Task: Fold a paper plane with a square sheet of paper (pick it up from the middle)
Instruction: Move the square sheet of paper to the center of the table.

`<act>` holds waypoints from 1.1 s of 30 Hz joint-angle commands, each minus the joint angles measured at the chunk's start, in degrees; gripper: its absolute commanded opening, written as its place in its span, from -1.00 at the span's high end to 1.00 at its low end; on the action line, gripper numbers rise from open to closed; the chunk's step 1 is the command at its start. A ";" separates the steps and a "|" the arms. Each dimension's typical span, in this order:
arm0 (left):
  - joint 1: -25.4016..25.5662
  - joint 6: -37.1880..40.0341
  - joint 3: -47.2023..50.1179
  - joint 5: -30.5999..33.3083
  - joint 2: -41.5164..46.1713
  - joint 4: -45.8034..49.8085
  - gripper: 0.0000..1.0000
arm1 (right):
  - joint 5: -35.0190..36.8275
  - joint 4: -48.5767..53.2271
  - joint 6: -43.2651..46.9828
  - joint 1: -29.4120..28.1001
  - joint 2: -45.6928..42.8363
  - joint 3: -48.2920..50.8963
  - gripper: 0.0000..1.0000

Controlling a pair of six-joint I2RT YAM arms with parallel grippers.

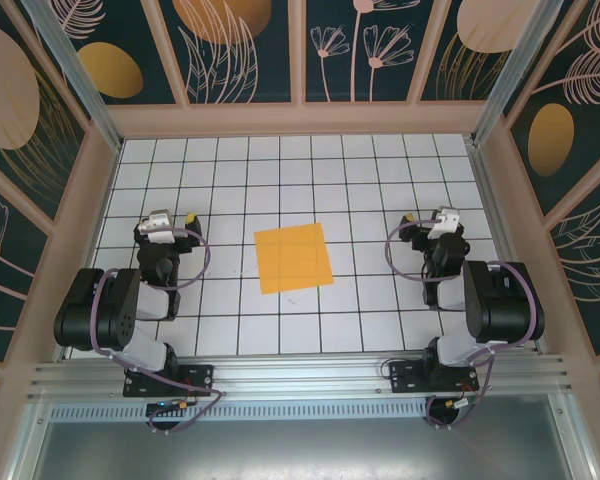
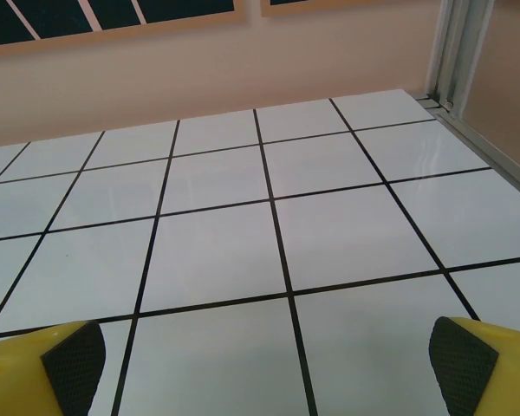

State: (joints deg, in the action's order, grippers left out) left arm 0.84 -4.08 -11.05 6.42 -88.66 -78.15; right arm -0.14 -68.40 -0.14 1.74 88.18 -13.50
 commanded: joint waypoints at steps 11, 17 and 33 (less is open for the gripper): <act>-0.31 0.67 -0.82 -0.88 0.51 -0.34 -0.98 | -1.53 -2.88 -0.54 0.35 0.18 -0.05 -0.98; -0.31 0.71 -0.84 -0.83 0.46 -0.34 -0.98 | -1.53 -2.88 -0.48 0.37 0.16 -0.09 -0.97; -0.49 -0.71 -1.39 2.02 0.33 0.64 -0.98 | -1.62 -2.84 -0.51 0.33 0.23 -0.06 -0.98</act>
State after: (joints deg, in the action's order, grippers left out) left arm 0.73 -4.14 -11.27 7.97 -88.66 -77.71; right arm -0.16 -68.40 -0.14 1.74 88.18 -13.50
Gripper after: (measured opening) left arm 0.988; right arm 0.988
